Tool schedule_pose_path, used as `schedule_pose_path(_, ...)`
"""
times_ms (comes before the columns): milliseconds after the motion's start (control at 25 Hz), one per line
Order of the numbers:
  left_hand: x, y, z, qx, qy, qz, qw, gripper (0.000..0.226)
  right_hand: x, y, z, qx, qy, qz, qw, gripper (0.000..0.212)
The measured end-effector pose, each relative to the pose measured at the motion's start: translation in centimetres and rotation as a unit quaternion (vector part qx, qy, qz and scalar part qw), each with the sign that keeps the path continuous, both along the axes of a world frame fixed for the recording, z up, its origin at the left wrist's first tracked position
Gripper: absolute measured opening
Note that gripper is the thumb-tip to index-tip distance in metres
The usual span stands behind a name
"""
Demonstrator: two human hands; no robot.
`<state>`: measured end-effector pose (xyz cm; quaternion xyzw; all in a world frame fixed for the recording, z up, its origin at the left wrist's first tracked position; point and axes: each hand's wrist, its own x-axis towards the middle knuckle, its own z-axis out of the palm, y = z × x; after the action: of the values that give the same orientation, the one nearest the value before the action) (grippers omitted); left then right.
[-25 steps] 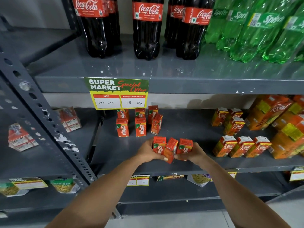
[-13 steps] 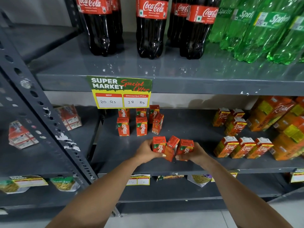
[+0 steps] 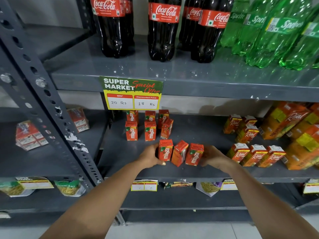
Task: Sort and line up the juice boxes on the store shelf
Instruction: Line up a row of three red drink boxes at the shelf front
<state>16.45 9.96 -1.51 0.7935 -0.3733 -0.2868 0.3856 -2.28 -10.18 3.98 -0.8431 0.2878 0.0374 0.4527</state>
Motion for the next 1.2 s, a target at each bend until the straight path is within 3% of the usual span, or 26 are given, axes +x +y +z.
schedule_pose_path(80, 0.7, 2.1, -0.5, -0.016, -0.088, -0.01, 0.996, 0.076, -0.1, -0.2, 1.8, 0.012, 0.004, 0.017, 1.0, 0.067)
schedule_pose_path(160, 1.6, 4.6, -1.5, -0.005, -0.237, 0.012, 0.971, 0.07, 0.3, -0.4, 3.7, 0.072, -0.01, 0.003, 0.997, 0.074)
schedule_pose_path(280, 1.8, 6.9, -2.9, 0.084, -0.336, 0.065, 0.936, 0.074, 1.7, 0.4, 5.8, 0.118, -0.051, 0.018, 0.992, 0.063)
schedule_pose_path(480, 1.3, 6.8, -3.1, 0.13, -0.352, 0.073, 0.924, 0.078, 4.7, 3.2, 6.5, -0.092, 0.01, 0.134, 0.987, 0.056)
schedule_pose_path(680, 1.6, 6.9, -3.4, 0.13, -0.353, 0.072, 0.924, 0.079, 5.7, 3.6, 5.5, -0.227, 0.046, 0.17, 0.958, 0.041)
schedule_pose_path(840, 1.7, 6.9, -3.6, 0.116, -0.358, 0.073, 0.923, 0.078, 5.9, 3.3, 5.5, -0.271, 0.033, 0.124, 0.954, 0.036)
schedule_pose_path(1000, 1.6, 6.9, -3.7, 0.122, -0.36, 0.073, 0.922, 0.078, 6.8, 4.3, 5.4, -0.299, 0.006, 0.097, 0.949, 0.046)
schedule_pose_path(1120, 1.6, 6.9, -3.7, 0.129, -0.358, 0.076, 0.922, 0.08, 7.1, 4.5, 5.8, -0.334, 0.015, 0.14, 0.932, 0.054)
schedule_pose_path(1200, 1.6, 6.8, -3.7, 0.127, -0.357, 0.081, 0.922, 0.081, 7.1, 4.3, 6.6, -0.302, 0.056, 0.21, 0.928, 0.058)
